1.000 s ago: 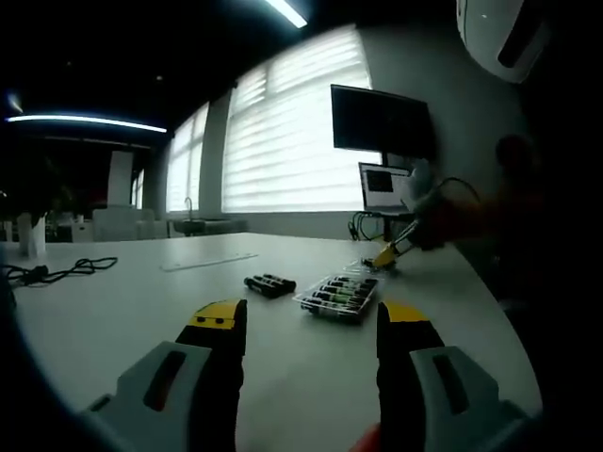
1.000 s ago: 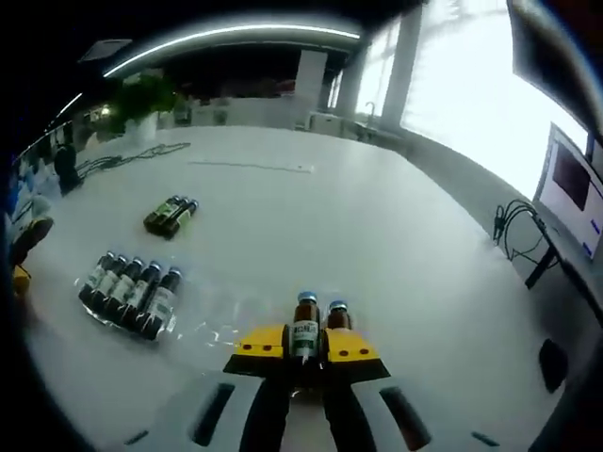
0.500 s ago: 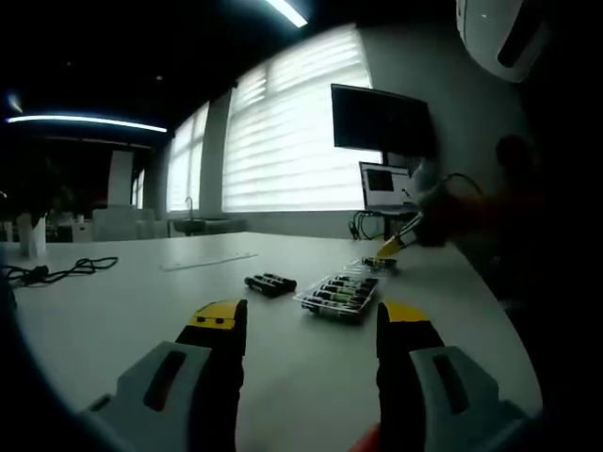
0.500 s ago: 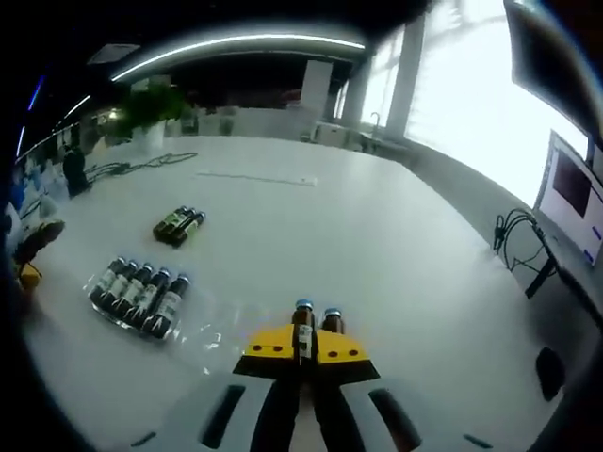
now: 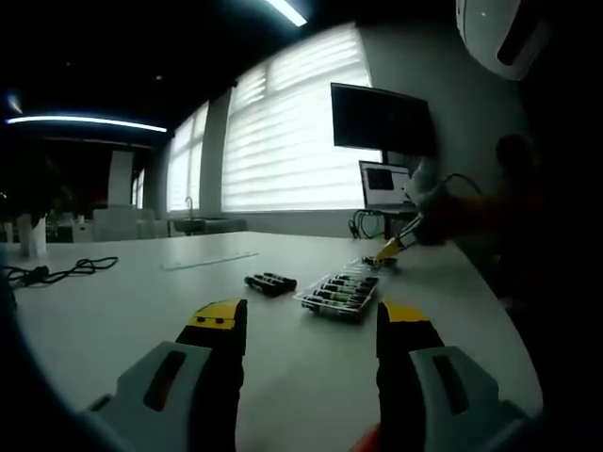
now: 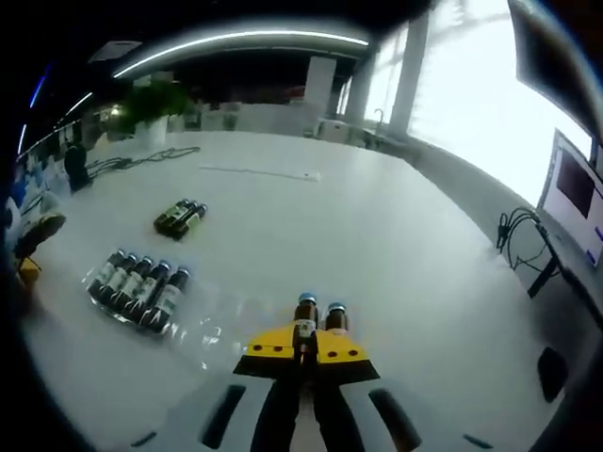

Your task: Grip medicine bottles put into box

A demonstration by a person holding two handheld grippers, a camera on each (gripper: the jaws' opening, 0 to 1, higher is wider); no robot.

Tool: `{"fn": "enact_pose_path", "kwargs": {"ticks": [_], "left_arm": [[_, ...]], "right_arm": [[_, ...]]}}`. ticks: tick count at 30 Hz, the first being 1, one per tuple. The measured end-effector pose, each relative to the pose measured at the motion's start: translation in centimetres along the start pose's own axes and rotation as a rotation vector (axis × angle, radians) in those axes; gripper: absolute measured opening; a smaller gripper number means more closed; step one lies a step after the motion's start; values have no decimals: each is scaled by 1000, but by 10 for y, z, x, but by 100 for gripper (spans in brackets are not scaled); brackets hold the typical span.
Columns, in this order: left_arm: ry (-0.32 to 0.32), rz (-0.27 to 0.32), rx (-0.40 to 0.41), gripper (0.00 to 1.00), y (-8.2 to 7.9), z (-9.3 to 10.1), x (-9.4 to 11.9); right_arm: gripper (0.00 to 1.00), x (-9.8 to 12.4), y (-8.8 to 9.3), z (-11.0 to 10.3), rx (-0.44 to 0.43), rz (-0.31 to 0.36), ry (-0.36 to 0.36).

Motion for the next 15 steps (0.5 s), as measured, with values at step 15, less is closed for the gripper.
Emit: {"fn": "enact_pose_path", "kwargs": {"ticks": [15], "left_arm": [[1, 0, -1, 48, -1, 1, 0]], "right_arm": [[0, 3, 0, -6, -14, 27, -5]]}}
Point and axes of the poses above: the point that each gripper's makers call its tool centre point, and the gripper's own axes: x roughly backward along the fingers, z roughly to its right, y roughly out of its underside, the point moved 1 cm from there along x, roughly backward along the fingers, and after that the axes turned 15 degrees about -z, right-handed, at the moved point
